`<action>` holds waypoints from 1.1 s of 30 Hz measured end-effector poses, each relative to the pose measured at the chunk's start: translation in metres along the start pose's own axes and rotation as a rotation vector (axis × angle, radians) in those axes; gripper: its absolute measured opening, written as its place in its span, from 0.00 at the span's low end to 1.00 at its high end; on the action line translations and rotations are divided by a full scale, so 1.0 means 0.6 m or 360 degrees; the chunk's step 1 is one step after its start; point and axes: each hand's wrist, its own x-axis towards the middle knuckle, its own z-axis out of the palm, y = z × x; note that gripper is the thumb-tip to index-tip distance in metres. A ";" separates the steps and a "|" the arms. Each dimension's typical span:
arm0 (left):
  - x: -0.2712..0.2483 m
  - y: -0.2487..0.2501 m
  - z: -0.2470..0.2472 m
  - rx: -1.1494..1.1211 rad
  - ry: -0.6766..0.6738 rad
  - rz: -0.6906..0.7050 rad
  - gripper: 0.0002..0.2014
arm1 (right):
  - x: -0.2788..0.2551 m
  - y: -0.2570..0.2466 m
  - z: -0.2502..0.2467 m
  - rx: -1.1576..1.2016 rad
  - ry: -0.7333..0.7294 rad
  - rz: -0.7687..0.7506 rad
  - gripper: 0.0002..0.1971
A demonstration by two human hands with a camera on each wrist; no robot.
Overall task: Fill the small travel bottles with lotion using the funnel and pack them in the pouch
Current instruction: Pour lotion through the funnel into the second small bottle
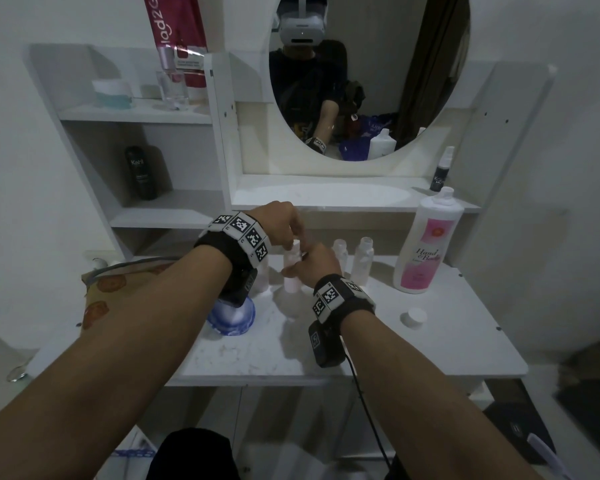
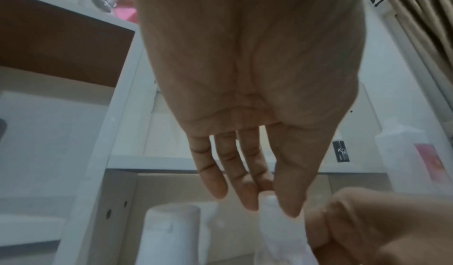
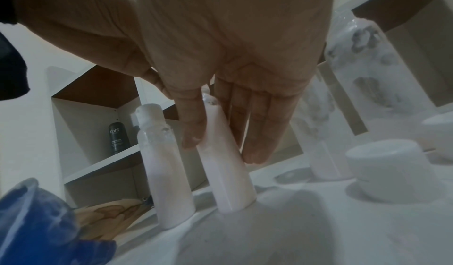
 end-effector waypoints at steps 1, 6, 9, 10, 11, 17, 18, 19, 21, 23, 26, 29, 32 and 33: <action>0.001 0.000 0.002 -0.0004 0.0020 0.0002 0.16 | 0.000 0.000 0.000 0.0006 0.0004 -0.0003 0.23; 0.001 -0.003 0.008 0.0021 0.0146 -0.0023 0.14 | -0.001 0.001 -0.002 -0.0008 -0.0011 0.0020 0.21; 0.000 -0.003 0.007 -0.0013 0.0042 0.0048 0.17 | 0.000 -0.001 -0.002 -0.0012 -0.0017 0.0045 0.20; -0.001 -0.004 0.007 -0.0039 0.0030 0.0063 0.18 | 0.000 -0.002 -0.001 -0.0017 -0.0021 0.0051 0.20; -0.001 -0.005 0.008 -0.0069 0.0037 0.0060 0.19 | 0.000 -0.003 0.000 -0.0024 -0.0018 0.0049 0.20; -0.003 -0.019 0.016 -0.0005 0.0107 -0.0006 0.13 | 0.004 -0.004 0.000 -0.0013 -0.0031 0.0086 0.18; -0.001 -0.019 0.017 -0.0029 0.0084 0.0019 0.16 | 0.004 -0.004 0.000 -0.0015 -0.0035 0.0083 0.18; -0.001 -0.020 0.017 -0.0059 0.0073 0.0043 0.18 | 0.004 -0.004 0.000 -0.0015 -0.0035 0.0079 0.19; 0.000 -0.019 0.018 -0.0010 0.0123 0.0046 0.18 | 0.003 -0.007 0.000 -0.0002 -0.0036 0.0092 0.19; 0.000 -0.018 0.017 0.0211 0.0228 0.0015 0.16 | 0.003 -0.008 0.000 0.0006 -0.0041 0.0115 0.20; 0.002 -0.018 0.016 0.0300 0.0215 0.0010 0.13 | 0.003 -0.010 -0.002 -0.0005 -0.0063 0.0121 0.20; 0.002 -0.015 0.015 0.0283 0.0149 0.0046 0.16 | 0.004 -0.009 -0.003 -0.0020 -0.0078 0.0119 0.20; 0.003 -0.016 0.022 0.0329 0.0239 -0.0020 0.15 | 0.003 -0.011 -0.004 -0.0022 -0.0075 0.0122 0.21; 0.003 -0.016 0.024 0.0349 0.0263 -0.0039 0.15 | 0.003 -0.011 -0.004 -0.0024 -0.0079 0.0127 0.22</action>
